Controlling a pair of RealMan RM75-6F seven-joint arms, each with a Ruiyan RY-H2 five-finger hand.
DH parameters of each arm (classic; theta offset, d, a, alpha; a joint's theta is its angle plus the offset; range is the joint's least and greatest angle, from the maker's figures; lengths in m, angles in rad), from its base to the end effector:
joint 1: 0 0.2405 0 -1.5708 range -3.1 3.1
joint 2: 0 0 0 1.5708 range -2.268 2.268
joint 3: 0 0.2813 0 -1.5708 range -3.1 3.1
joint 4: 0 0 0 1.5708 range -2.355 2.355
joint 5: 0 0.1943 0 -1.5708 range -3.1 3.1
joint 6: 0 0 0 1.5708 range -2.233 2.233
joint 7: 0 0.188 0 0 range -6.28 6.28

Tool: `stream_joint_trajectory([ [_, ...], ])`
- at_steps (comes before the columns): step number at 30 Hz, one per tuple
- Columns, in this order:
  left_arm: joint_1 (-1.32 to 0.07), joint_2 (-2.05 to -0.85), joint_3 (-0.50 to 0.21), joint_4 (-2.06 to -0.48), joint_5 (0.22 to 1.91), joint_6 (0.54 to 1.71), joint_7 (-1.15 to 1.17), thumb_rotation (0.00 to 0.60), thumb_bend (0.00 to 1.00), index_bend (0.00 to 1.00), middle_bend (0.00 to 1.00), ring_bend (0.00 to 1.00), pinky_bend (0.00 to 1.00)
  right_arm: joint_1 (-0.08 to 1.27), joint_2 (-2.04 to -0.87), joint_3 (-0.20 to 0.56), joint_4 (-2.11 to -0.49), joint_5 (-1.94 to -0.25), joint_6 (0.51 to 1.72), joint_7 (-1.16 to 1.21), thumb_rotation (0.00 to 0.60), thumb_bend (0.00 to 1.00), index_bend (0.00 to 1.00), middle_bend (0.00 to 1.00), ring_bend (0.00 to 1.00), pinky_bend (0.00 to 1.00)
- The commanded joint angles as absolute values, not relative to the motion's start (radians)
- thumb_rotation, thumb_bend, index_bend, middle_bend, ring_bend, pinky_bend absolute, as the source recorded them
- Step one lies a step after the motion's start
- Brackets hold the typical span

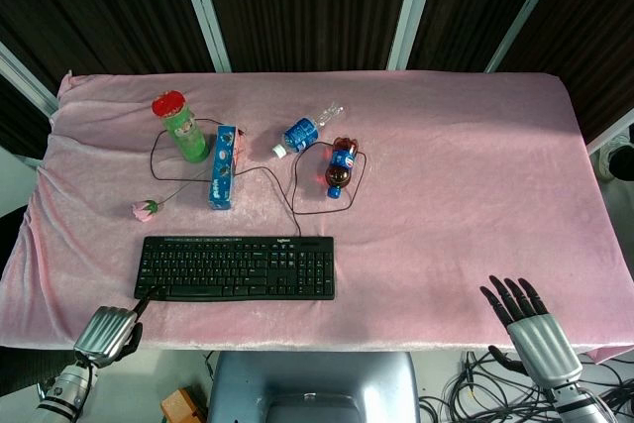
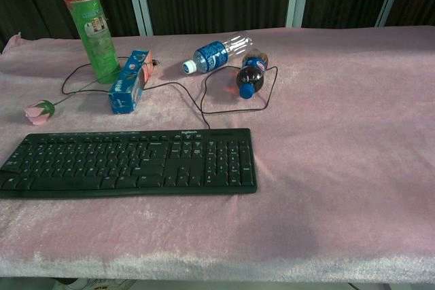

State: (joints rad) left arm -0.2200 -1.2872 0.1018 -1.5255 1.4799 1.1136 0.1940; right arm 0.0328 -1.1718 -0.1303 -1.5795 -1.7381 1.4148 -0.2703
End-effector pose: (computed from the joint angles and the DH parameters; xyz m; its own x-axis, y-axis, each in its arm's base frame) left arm -0.3390 0.2183 0.0467 0.5216 0.4318 0.7358 0.8514 -0.2086 -0.4812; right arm -0.3190 -0.1631 0.1111 0.6275 -0.2058 0.7509 -0.7750 -0.2584 0.5767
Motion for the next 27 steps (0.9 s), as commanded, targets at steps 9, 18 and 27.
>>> stream_joint_trajectory([
  [9, -0.221, -1.286, 0.105, -1.524, 1.466, 1.113, 0.198, 0.600, 0.73, 0.04, 1.00, 1.00, 1.00, 0.036, -1.173, -0.132, -1.582, -1.739, 1.408, -0.275, 0.600, 0.36, 0.00, 0.00, 0.00, 0.09],
  [18, -0.233, -1.288, 0.105, -1.531, 1.438, 1.083, 0.222, 0.600, 0.73, 0.06, 1.00, 1.00, 1.00, 0.031, -1.168, -0.131, -1.581, -1.739, 1.422, -0.265, 0.600, 0.36, 0.00, 0.00, 0.00, 0.09],
  [27, -0.245, -1.289, 0.104, -1.534, 1.407, 1.056, 0.243, 0.600, 0.73, 0.07, 1.00, 1.00, 1.00, 0.030, -1.166, -0.129, -1.579, -1.735, 1.426, -0.260, 0.600, 0.36, 0.00, 0.00, 0.00, 0.09],
])
